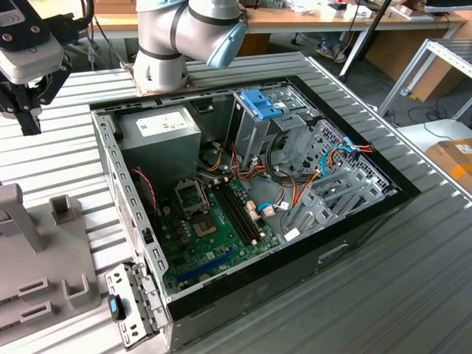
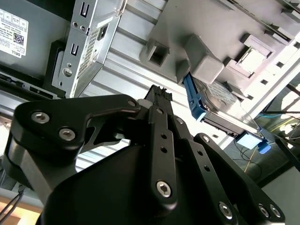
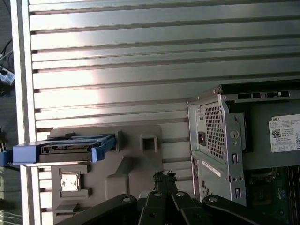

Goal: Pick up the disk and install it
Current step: 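Reach for the disk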

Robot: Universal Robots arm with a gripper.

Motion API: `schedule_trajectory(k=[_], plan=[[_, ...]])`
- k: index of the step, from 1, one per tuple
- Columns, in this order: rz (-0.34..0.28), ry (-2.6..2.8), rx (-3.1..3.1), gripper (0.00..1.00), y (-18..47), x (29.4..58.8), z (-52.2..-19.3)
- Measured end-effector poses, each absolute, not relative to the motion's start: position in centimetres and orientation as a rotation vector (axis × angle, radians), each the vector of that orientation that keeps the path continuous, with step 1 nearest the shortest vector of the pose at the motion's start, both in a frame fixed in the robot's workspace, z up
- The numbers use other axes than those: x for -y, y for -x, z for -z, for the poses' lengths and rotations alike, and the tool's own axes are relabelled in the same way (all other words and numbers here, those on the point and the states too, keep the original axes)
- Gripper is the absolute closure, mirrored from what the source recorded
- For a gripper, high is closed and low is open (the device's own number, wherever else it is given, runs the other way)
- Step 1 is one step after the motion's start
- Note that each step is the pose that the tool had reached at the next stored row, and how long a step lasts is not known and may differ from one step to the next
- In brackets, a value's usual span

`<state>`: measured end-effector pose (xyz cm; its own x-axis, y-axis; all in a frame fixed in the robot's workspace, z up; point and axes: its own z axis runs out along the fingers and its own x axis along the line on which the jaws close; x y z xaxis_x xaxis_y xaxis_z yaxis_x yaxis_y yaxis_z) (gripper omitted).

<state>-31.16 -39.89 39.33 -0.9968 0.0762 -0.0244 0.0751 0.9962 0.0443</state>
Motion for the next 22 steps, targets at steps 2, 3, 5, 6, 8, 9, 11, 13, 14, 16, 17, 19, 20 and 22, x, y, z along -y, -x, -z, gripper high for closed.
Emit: schedule_trajectory(k=[2, 3, 5, 6, 8, 9, 11, 13, 14, 16, 17, 19, 20, 22], plan=[[-0.068, -0.118, -3.112, 0.89, 31.3, 39.9, -39.3], [-0.068, -0.118, -3.112, 0.89, 31.4, 39.9, -39.3], [-0.068, -0.118, -3.112, 0.89, 31.6, 39.9, -39.3], [-0.068, -0.118, -3.113, 0.89, 31.7, 39.9, -39.3], [-0.067, -0.118, -3.113, 0.89, 32.1, 39.9, -39.3], [-0.068, -0.118, -3.113, 0.89, 32.1, 39.9, -39.3], [-0.068, -0.118, -3.112, 0.89, 32.1, 39.9, -39.3], [-0.068, -0.118, -3.113, 0.89, 32.1, 39.9, -39.3], [-0.068, -0.118, -3.112, 0.89, 32.1, 39.9, -39.3], [-0.068, -0.118, -3.112, 0.89, 32.1, 39.9, -39.3], [-0.068, -0.118, -3.113, 0.89, 32.1, 39.9, -39.3], [-0.068, -0.118, -3.112, 0.89, 32.2, 39.9, -39.3], [-0.068, -0.118, -3.113, 0.89, 32.2, 39.9, -39.3], [-0.068, -0.118, -3.112, 0.89, 32.3, 39.9, -39.3]])
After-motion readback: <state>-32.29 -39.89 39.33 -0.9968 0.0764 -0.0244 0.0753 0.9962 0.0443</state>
